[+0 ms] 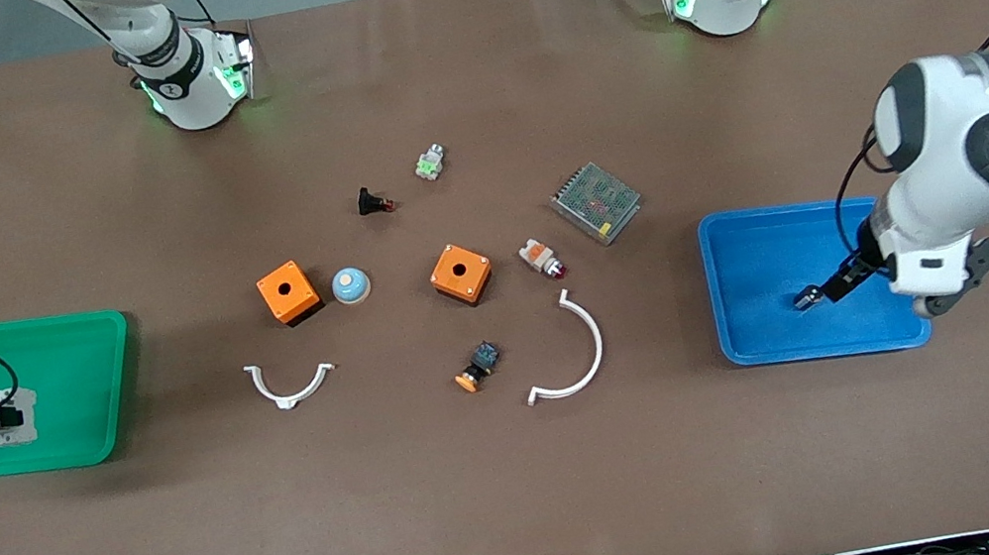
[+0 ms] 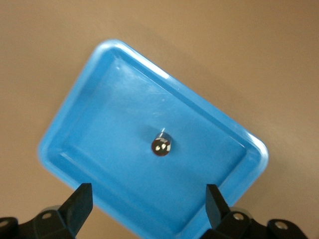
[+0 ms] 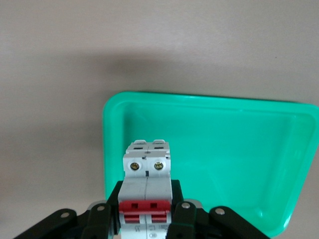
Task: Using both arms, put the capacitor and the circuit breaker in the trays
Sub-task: 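Open the left gripper and withdraw while the right gripper lowers the breaker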
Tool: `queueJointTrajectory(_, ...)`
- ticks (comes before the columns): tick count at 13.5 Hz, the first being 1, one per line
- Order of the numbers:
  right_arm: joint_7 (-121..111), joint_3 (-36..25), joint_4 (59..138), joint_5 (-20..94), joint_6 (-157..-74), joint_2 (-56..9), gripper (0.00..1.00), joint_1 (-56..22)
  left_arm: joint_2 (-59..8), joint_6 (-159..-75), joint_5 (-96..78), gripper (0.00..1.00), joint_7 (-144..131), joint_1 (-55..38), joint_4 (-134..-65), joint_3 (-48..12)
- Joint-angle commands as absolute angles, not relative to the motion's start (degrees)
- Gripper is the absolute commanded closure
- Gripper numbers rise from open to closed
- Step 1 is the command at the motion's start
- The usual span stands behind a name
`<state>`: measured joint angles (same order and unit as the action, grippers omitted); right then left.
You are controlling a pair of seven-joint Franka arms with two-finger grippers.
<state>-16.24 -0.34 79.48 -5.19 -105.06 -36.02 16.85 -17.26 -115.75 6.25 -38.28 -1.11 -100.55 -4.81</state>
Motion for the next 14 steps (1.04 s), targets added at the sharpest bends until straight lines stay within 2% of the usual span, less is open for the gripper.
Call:
queueJointTrajectory(1, -18.1, 0.97, 78.75, -7.38, -107.47, -37.87, 0.8, 20.21, -14.77, -107.16, 7.21, 0.0, -31.49, -0.35, -93.54, -4.92)
queueJointTrajectory(3, -18.37, 0.97, 80.93, -7.47, -112.21, -38.32, 0.8, 22.84, -13.45, -103.9, 7.21, 0.0, -26.57, 0.61, -90.19, -4.75)
queueJointTrajectory(6, -18.54, 0.97, 86.99, -7.38, -121.87, -38.41, 0.79, 24.95, -10.47, -103.8, 7.12, 0.0, -21.11, 1.75, -89.12, -4.4)
queueJointTrajectory(10, -18.63, 1.05, 90.61, -7.3, -122.61, -38.93, 0.79, 25.66, -9.76, -103.28, 7.12, 0.0, -13.82, 3.6, -86.66, -4.05)
queueJointTrajectory(14, -18.63, 1.05, 91.32, -7.21, -122.78, -39.02, 0.76, 26.02, -6.33, -100.55, 6.86, 0.0, -7.23, 5.98, -86.57, -3.96)
